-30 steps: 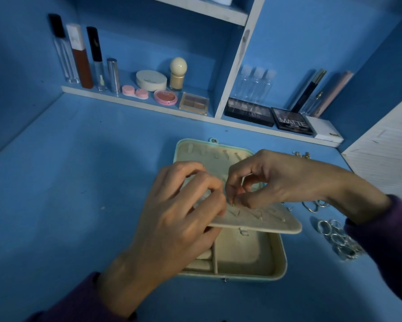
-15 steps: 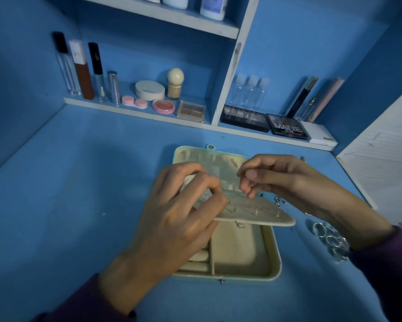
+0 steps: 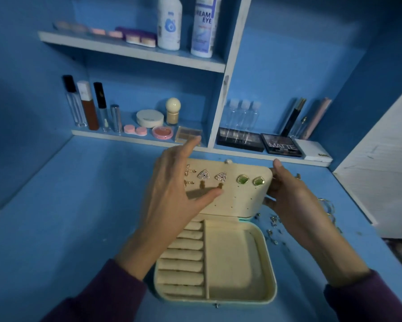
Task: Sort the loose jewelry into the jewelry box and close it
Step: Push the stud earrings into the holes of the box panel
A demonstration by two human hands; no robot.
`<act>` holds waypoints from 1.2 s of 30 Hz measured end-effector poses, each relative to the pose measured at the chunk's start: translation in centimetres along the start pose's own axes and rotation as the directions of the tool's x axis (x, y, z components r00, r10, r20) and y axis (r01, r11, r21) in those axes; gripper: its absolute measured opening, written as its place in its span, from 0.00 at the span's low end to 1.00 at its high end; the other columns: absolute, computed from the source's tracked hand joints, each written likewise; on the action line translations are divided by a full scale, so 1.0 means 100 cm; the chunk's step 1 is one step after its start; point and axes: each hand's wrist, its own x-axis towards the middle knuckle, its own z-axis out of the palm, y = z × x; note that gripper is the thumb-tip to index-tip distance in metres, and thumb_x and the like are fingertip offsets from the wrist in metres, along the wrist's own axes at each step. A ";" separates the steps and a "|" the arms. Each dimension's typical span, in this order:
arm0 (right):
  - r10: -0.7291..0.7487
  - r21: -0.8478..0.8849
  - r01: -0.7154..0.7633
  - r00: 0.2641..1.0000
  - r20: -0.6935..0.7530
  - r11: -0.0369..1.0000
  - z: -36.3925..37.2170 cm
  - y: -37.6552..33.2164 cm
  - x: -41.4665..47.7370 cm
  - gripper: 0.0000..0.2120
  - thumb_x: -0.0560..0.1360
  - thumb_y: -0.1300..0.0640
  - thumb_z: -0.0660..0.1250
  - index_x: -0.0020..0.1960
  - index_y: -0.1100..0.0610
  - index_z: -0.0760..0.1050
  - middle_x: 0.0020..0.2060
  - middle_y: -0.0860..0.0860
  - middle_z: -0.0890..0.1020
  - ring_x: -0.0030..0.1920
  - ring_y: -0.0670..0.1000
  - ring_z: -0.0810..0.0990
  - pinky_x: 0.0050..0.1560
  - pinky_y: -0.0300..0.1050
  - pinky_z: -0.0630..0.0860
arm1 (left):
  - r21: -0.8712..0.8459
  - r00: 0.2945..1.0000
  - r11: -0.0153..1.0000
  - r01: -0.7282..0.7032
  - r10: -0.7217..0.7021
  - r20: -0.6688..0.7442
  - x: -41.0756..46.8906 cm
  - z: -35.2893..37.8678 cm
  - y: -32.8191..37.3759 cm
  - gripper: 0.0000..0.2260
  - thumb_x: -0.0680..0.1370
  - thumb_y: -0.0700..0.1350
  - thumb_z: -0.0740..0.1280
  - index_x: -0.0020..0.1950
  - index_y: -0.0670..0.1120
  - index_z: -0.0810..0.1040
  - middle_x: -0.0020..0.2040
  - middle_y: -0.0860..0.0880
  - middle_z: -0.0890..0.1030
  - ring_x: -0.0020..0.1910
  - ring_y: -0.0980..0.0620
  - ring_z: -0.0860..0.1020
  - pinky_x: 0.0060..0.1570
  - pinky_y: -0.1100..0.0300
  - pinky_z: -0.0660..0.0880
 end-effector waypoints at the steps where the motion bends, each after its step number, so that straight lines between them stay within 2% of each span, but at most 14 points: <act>1: -0.016 0.000 0.016 0.999 -0.028 1.000 0.002 0.003 0.000 0.18 0.75 0.43 0.58 0.42 0.54 0.81 0.44 0.55 0.84 0.47 0.52 0.80 0.55 0.52 0.74 | -0.090 0.999 0.995 0.036 -0.035 0.020 -0.001 0.001 -0.001 0.39 0.65 0.59 0.74 0.72 0.59 0.60 0.59 0.56 0.70 0.59 0.63 0.68 0.56 0.78 0.61; 4: -0.061 -0.018 0.060 0.994 -0.088 0.998 0.004 0.012 -0.001 0.20 0.74 0.44 0.59 0.49 0.58 0.81 0.48 0.59 0.83 0.50 0.56 0.80 0.56 0.54 0.74 | -0.344 0.982 0.920 0.186 -0.168 0.082 -0.003 0.002 0.003 0.35 0.68 0.56 0.73 0.71 0.60 0.61 0.63 0.61 0.69 0.59 0.75 0.68 0.54 0.82 0.61; 6: -0.081 -0.064 0.074 0.991 -0.109 0.995 0.004 0.016 -0.001 0.20 0.76 0.44 0.59 0.50 0.58 0.80 0.47 0.57 0.83 0.50 0.55 0.81 0.56 0.52 0.75 | -0.456 0.959 0.844 0.282 -0.252 0.127 -0.004 0.003 0.003 0.27 0.70 0.56 0.71 0.67 0.62 0.64 0.60 0.63 0.73 0.55 0.77 0.70 0.51 0.81 0.64; 8: -0.106 -0.094 0.096 0.988 -0.111 0.991 0.003 0.016 -0.001 0.21 0.75 0.43 0.59 0.49 0.58 0.81 0.43 0.56 0.83 0.46 0.54 0.82 0.55 0.51 0.75 | -0.503 0.942 0.797 0.334 -0.303 0.146 -0.004 0.003 -0.004 0.21 0.73 0.62 0.69 0.64 0.66 0.68 0.55 0.64 0.79 0.58 0.70 0.73 0.58 0.71 0.68; 10: -0.156 -0.146 0.140 0.982 -0.102 0.979 -0.002 0.015 -0.003 0.20 0.74 0.42 0.59 0.50 0.56 0.81 0.41 0.57 0.83 0.44 0.54 0.81 0.53 0.50 0.76 | -0.534 0.928 0.760 0.370 -0.333 0.169 -0.004 0.004 -0.010 0.20 0.71 0.64 0.66 0.63 0.68 0.69 0.55 0.66 0.78 0.63 0.61 0.73 0.65 0.58 0.69; 13: -0.262 -0.224 0.239 0.962 -0.076 0.945 -0.012 0.013 -0.006 0.13 0.78 0.51 0.59 0.52 0.54 0.81 0.39 0.55 0.83 0.40 0.51 0.79 0.46 0.45 0.76 | -0.560 0.926 0.739 0.375 -0.330 0.184 -0.004 0.002 -0.012 0.21 0.70 0.65 0.64 0.63 0.69 0.70 0.59 0.61 0.79 0.64 0.58 0.74 0.66 0.49 0.70; 16: -0.350 -0.398 0.288 0.932 -0.092 0.871 -0.029 0.014 -0.011 0.08 0.77 0.61 0.64 0.48 0.51 0.81 0.37 0.49 0.83 0.37 0.44 0.78 0.40 0.37 0.74 | -0.589 0.930 0.720 0.366 -0.311 0.198 -0.003 0.001 -0.009 0.18 0.71 0.61 0.65 0.61 0.69 0.71 0.55 0.63 0.80 0.57 0.60 0.78 0.60 0.52 0.74; 19: -0.420 -0.639 0.292 0.906 -0.054 0.711 -0.045 0.023 -0.016 0.10 0.74 0.64 0.67 0.43 0.50 0.81 0.35 0.44 0.82 0.34 0.41 0.76 0.35 0.32 0.70 | -0.595 0.930 0.718 0.362 -0.315 0.187 -0.003 0.003 -0.011 0.18 0.71 0.61 0.66 0.61 0.69 0.71 0.53 0.63 0.81 0.55 0.61 0.79 0.58 0.54 0.74; 22: -0.494 -0.790 0.325 0.869 0.032 0.520 -0.055 0.035 -0.018 0.12 0.71 0.69 0.68 0.42 0.52 0.82 0.36 0.44 0.81 0.38 0.40 0.74 0.38 0.28 0.68 | -0.603 0.930 0.710 0.363 -0.320 0.182 -0.002 0.004 -0.014 0.19 0.69 0.63 0.65 0.60 0.70 0.72 0.54 0.62 0.81 0.56 0.60 0.79 0.59 0.54 0.74; 24: -0.511 -0.838 0.366 0.851 0.125 0.405 -0.058 0.041 -0.018 0.10 0.70 0.67 0.67 0.41 0.53 0.82 0.36 0.43 0.79 0.41 0.40 0.72 0.43 0.26 0.66 | -0.610 0.933 0.709 0.355 -0.314 0.178 -0.002 0.005 -0.015 0.19 0.70 0.63 0.65 0.61 0.69 0.72 0.55 0.61 0.81 0.57 0.59 0.78 0.59 0.55 0.73; 26: -0.492 -0.858 0.398 0.846 0.206 0.325 -0.061 0.041 -0.020 0.09 0.67 0.63 0.65 0.40 0.53 0.83 0.36 0.44 0.78 0.41 0.42 0.68 0.46 0.23 0.63 | -0.621 0.934 0.701 0.349 -0.311 0.173 -0.002 0.006 -0.016 0.19 0.71 0.60 0.66 0.62 0.66 0.72 0.55 0.59 0.81 0.57 0.59 0.78 0.55 0.61 0.74; 29: -0.419 -0.860 0.432 0.857 0.299 0.271 -0.065 0.040 -0.023 0.08 0.67 0.59 0.67 0.41 0.52 0.84 0.37 0.45 0.77 0.40 0.44 0.68 0.47 0.23 0.62 | -0.629 0.934 0.695 0.349 -0.311 0.174 -0.002 0.007 -0.016 0.17 0.73 0.55 0.65 0.62 0.64 0.72 0.55 0.59 0.81 0.57 0.61 0.78 0.52 0.68 0.74; 32: -0.377 -0.869 0.434 0.866 0.329 0.238 -0.067 0.041 -0.022 0.07 0.67 0.55 0.69 0.42 0.51 0.84 0.36 0.45 0.77 0.40 0.50 0.73 0.46 0.28 0.65 | -0.645 0.936 0.684 0.341 -0.308 0.169 -0.002 0.007 -0.015 0.17 0.74 0.54 0.67 0.63 0.62 0.72 0.54 0.58 0.82 0.55 0.61 0.79 0.49 0.69 0.74; 36: -0.332 -0.874 0.414 0.886 0.323 0.255 -0.066 0.043 -0.020 0.07 0.67 0.53 0.69 0.42 0.50 0.84 0.35 0.45 0.77 0.41 0.50 0.74 0.45 0.31 0.67 | -0.636 0.940 0.696 0.332 -0.301 0.161 -0.002 0.007 -0.016 0.16 0.74 0.54 0.66 0.62 0.63 0.73 0.53 0.59 0.82 0.55 0.61 0.79 0.52 0.68 0.73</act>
